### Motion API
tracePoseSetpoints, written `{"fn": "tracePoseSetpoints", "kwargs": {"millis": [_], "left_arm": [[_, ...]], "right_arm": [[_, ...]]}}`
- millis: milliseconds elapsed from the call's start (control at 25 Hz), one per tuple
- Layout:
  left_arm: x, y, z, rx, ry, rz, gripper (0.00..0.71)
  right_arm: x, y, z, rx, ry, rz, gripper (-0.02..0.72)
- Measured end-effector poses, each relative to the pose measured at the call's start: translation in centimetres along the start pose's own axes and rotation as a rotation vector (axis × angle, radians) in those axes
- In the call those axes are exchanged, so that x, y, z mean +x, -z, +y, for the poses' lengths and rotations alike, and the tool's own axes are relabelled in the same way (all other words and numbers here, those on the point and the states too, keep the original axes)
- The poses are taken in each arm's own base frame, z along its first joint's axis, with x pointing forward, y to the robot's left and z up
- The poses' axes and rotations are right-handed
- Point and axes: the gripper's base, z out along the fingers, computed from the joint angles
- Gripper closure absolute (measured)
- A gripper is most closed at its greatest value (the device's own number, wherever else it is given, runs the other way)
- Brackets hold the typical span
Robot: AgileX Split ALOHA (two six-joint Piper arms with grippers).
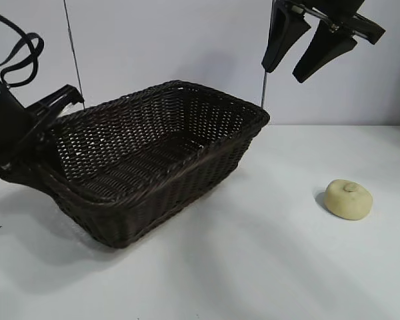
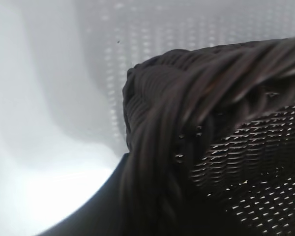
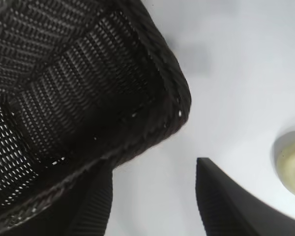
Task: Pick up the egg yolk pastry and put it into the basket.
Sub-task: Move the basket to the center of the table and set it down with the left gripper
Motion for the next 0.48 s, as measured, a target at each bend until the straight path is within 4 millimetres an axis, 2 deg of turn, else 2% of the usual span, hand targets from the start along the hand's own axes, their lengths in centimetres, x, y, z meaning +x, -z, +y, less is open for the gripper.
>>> {"fn": "tracePoseSetpoints", "kwargs": {"millis": [240, 480], "left_arm": [[-1.6, 1.1, 0.3, -0.017, -0.109, 0.018, 0.604], [-1.7, 0.6, 0.2, -0.041, -0.274, 0.087, 0.604]], "right_arm": [[0.0, 0.0, 0.0, 0.000, 0.000, 0.000, 0.323], [0.0, 0.0, 0.0, 0.000, 0.000, 0.000, 0.323]]}}
